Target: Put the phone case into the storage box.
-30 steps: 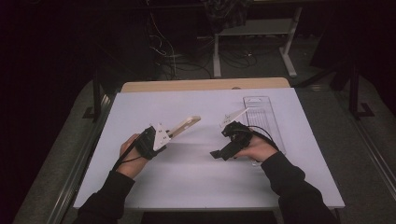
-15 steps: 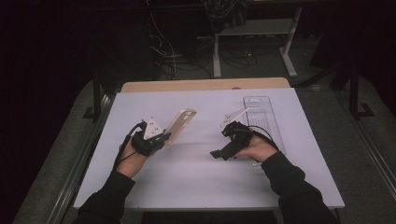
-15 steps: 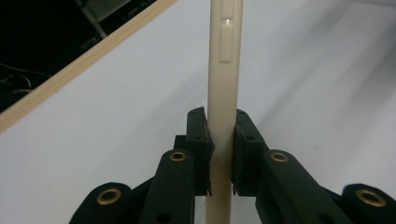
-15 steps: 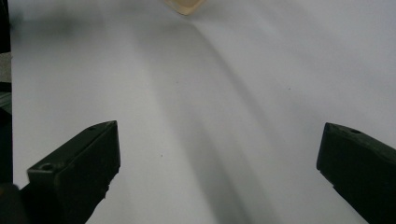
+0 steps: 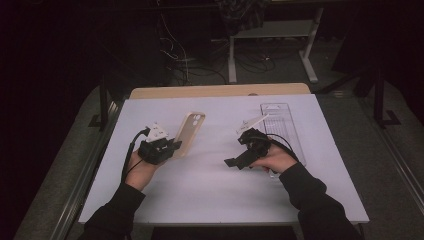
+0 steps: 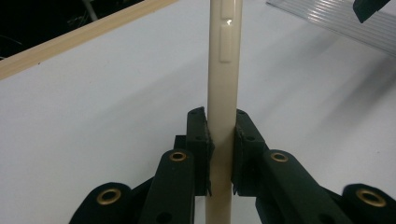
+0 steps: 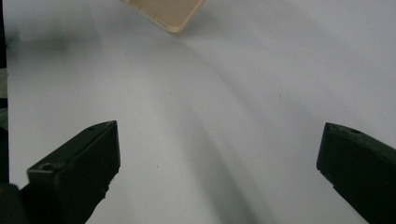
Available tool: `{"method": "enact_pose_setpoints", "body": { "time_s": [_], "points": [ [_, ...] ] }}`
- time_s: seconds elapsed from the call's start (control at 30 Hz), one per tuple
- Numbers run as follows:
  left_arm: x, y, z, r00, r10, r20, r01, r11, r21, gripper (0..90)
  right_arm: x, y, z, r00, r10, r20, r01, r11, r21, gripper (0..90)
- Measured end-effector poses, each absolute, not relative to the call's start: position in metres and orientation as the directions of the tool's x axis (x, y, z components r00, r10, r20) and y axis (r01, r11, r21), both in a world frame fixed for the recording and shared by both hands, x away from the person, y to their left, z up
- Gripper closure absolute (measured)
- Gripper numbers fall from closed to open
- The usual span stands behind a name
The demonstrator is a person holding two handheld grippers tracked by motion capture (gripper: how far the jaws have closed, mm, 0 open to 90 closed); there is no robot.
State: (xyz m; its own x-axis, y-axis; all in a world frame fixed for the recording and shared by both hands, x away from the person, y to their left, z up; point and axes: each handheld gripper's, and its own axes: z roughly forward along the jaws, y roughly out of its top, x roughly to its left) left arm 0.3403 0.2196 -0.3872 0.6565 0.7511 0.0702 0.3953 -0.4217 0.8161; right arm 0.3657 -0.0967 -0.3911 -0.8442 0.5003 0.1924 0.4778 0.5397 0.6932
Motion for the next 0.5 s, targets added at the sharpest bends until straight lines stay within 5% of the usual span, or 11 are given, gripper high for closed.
{"method": "enact_pose_setpoints", "body": {
  "time_s": [0.5],
  "points": [
    [0.3312, 0.2171, -0.3865, 0.635, 0.771, 0.048, 0.422, -0.399, 0.814, 80.1, 0.3657, -0.0959, -0.3836, -0.821, 0.527, 0.22, 0.514, 0.515, 0.686, 0.0]
  ]
}}
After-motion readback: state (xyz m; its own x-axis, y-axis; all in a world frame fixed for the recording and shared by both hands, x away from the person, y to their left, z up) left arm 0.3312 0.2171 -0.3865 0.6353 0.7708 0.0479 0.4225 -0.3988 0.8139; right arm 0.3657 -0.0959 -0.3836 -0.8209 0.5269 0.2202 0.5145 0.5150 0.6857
